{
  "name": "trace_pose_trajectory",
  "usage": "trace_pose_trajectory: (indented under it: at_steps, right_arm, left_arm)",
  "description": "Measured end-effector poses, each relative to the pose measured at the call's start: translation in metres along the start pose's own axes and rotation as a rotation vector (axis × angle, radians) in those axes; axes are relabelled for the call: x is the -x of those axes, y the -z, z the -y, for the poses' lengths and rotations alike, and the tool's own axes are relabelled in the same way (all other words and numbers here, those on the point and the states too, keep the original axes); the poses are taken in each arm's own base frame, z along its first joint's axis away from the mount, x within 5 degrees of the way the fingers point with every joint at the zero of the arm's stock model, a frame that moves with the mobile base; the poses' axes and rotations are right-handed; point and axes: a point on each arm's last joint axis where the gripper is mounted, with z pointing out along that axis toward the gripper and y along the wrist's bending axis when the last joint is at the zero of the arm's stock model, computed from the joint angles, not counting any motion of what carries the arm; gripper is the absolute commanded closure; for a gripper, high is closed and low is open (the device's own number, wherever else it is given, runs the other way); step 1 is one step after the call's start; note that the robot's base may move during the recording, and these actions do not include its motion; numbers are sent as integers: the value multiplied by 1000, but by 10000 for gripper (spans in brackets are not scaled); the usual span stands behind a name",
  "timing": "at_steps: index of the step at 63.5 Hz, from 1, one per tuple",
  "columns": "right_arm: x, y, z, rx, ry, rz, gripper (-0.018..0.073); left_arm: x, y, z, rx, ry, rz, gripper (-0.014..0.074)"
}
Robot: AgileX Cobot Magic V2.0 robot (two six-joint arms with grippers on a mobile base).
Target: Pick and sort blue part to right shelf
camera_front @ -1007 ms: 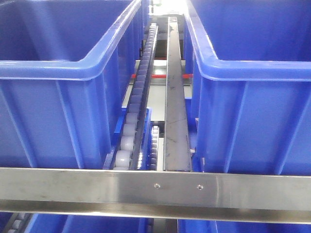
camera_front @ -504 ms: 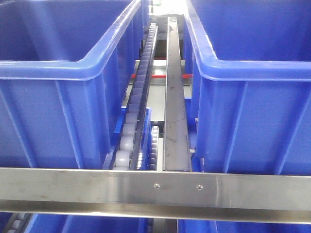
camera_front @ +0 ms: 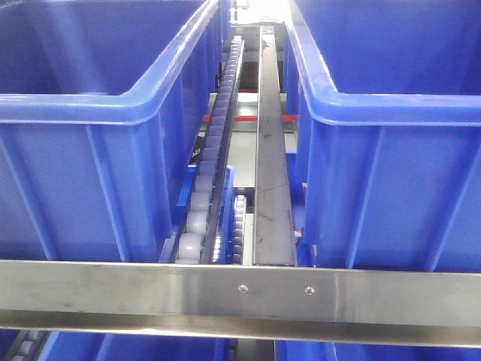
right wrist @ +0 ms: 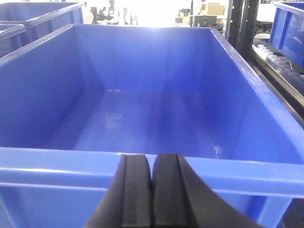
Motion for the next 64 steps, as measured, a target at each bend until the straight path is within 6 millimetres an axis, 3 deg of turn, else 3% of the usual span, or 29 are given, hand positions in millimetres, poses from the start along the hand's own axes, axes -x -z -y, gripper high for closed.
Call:
trace_pose_trajectory:
  at_steps: [45,64]
  right_arm:
    - [1,0,0,0,-2,15,504]
    - [2,0,0,1,-2,18,504]
  left_arm:
    - [0,0,0,0,0,0,461]
    - [-12,2,3,-42,-2,-25,461]
